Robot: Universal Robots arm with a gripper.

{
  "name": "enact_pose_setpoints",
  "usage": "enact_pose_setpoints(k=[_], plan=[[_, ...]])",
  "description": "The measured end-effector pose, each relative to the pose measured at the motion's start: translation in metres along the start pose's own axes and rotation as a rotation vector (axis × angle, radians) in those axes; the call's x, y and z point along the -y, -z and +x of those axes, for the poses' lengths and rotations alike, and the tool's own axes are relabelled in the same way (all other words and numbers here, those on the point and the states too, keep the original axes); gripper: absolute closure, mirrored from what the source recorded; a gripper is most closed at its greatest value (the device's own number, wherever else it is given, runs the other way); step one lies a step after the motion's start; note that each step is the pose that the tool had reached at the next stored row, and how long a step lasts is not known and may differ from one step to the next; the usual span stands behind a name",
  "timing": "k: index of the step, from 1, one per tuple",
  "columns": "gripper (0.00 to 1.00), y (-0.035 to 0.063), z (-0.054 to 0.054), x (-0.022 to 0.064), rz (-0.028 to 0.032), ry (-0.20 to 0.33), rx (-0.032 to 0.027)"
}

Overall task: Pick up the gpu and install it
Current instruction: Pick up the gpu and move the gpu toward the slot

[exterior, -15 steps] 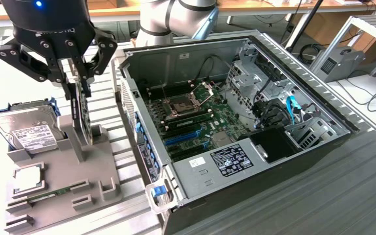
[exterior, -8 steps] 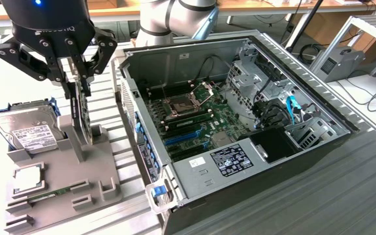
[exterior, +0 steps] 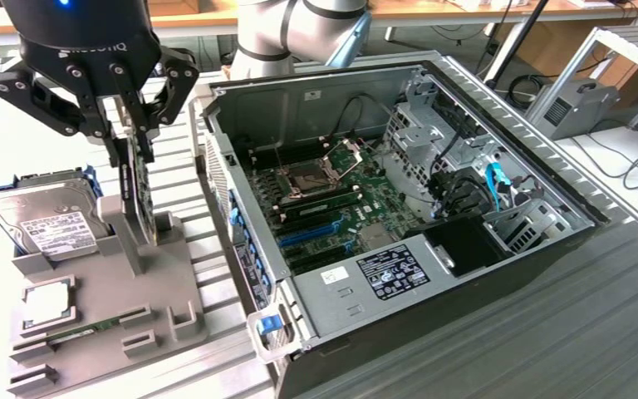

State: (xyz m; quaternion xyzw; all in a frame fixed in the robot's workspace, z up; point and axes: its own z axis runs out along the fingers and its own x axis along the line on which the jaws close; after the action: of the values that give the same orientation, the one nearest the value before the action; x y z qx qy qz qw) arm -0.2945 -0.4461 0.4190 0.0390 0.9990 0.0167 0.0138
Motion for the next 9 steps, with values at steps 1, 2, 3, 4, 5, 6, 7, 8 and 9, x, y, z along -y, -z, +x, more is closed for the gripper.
enact_pose_setpoints(k=[1,2,3,4,5,6,7,8,9], plan=[[0.71,0.0,0.0,0.0,0.0,0.0,0.0],[0.71,0.0,0.0,0.0,0.0001,0.0,-0.0001],[0.71,0.0001,-0.0001,0.0,0.0004,0.0,-0.0001],[0.71,0.0001,-0.0004,-0.0001,0.0008,0.0,-0.0001],[0.71,0.0,-0.0007,-0.0001,0.0008,0.0,0.0],[0.71,0.0,-0.0015,-0.0001,0.001,0.0,0.0],[0.71,-0.0001,-0.0023,-0.0002,0.0011,0.0,0.0001],[0.71,-0.0001,-0.0032,-0.0003,0.0014,0.0,0.0],[0.71,-0.0001,-0.004,-0.0003,0.0015,0.0,0.0001]])
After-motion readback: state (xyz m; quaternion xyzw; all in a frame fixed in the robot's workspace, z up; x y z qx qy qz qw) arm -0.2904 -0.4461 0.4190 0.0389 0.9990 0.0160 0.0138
